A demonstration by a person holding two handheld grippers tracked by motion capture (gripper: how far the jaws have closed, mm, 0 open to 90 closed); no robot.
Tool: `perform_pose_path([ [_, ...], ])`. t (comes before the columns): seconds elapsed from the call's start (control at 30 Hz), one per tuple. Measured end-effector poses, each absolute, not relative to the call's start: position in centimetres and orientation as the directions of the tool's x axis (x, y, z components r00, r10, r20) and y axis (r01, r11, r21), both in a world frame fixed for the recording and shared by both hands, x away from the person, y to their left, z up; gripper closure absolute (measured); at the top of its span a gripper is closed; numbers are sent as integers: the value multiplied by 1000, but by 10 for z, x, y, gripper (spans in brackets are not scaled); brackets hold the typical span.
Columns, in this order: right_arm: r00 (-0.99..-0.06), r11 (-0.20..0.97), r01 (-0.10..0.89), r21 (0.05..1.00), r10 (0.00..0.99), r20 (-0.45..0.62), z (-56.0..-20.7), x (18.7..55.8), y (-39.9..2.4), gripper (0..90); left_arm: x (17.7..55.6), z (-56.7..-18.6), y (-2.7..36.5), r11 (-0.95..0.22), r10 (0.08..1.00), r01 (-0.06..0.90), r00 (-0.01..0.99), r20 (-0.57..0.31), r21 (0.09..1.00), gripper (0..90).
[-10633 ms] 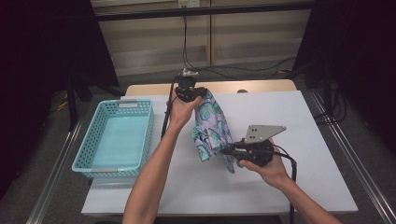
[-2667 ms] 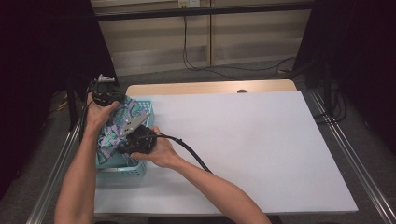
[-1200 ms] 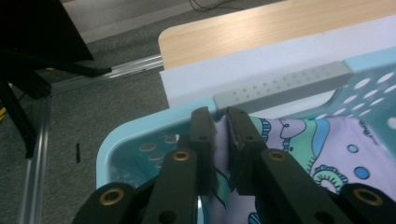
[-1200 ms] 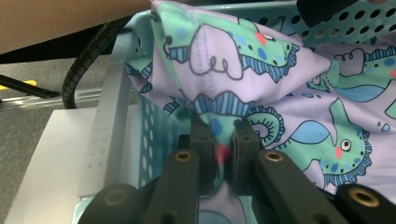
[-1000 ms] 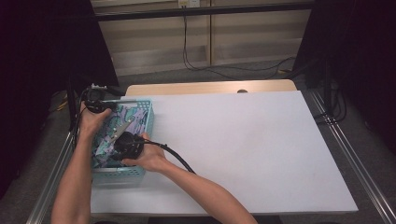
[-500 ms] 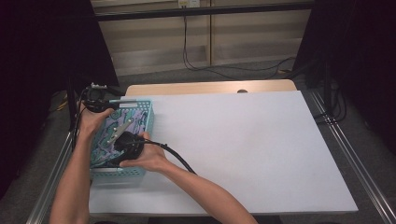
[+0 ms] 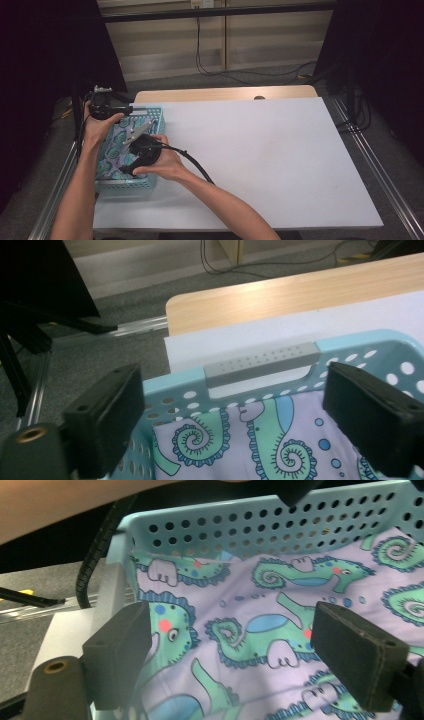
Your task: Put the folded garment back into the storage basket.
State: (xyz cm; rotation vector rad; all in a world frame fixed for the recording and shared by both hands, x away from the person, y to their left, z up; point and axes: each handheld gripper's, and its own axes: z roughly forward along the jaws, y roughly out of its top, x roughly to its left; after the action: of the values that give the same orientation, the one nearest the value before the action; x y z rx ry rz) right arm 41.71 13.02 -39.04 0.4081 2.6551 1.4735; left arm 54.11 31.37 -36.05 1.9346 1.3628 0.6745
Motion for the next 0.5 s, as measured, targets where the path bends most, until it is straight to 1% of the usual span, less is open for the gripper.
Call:
perform_pose_path([
  [0.17,-952,477,208,854,300,64,-390,418,119,123,533,-356,315,-197,943,567,333,-4,800,61],
  [0.3,-938,438,224,871,339,70,-387,419,107,78,526,-352,318,-203,941,547,338,8,812,41],
  [0.43,-923,398,243,884,376,85,-383,423,93,60,517,-347,321,-210,940,518,339,26,829,41],
  [0.5,-915,382,243,892,394,80,-381,424,88,60,513,-345,321,-188,943,502,332,13,844,40],
])
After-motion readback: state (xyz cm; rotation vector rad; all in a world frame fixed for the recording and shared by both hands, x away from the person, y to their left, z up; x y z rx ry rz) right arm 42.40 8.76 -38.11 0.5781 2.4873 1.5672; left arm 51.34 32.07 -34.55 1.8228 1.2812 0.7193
